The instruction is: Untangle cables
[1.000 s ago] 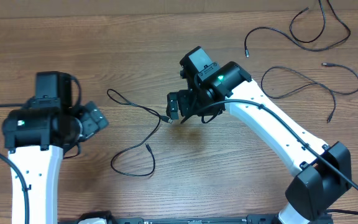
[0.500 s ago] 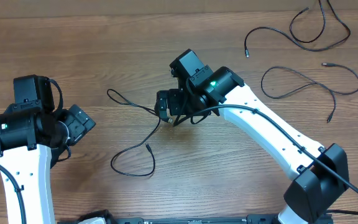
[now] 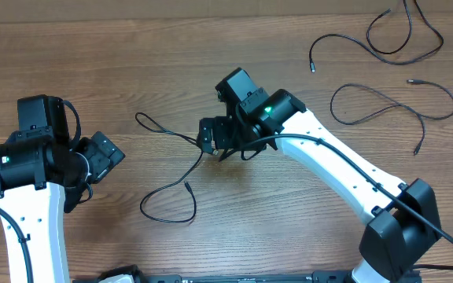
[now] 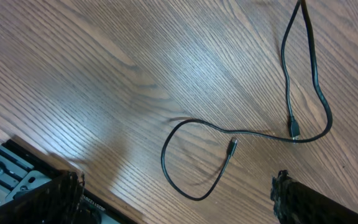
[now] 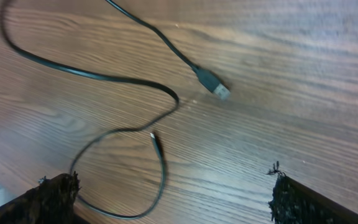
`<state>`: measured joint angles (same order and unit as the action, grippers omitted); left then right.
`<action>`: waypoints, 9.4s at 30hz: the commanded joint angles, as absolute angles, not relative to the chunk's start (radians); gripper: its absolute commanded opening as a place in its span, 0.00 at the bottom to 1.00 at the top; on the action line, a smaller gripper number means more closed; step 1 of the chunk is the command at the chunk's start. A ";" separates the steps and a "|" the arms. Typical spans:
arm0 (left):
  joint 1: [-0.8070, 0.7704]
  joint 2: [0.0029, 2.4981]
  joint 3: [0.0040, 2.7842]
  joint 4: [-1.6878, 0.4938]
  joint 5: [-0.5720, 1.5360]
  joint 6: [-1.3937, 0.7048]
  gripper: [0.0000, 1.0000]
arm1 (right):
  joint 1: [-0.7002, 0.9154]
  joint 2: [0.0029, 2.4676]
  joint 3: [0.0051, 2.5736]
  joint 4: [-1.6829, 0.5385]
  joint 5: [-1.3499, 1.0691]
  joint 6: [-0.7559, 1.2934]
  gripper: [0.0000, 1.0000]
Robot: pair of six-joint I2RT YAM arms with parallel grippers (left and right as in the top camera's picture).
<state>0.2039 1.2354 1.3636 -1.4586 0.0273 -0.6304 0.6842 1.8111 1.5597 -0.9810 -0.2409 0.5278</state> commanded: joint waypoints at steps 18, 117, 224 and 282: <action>0.209 1.237 1.358 -1.455 0.042 -0.643 1.00 | 0.715 1.811 1.460 -0.712 -0.338 0.172 1.00; 0.209 1.238 1.358 -1.448 0.042 -0.632 1.00 | -0.028 1.337 1.486 -1.147 -0.290 0.313 0.04; 0.209 1.239 1.358 -1.435 0.042 -0.625 0.99 | -0.417 1.495 1.311 -0.918 0.369 0.431 0.04; 0.209 1.239 1.358 -1.432 0.043 -0.625 0.99 | -0.006 1.778 1.019 -0.669 -0.027 0.445 0.13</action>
<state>0.2039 1.2358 1.3617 -1.4326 0.0341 -0.6296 -0.0067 1.7836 1.0199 -0.6685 -0.0494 0.4397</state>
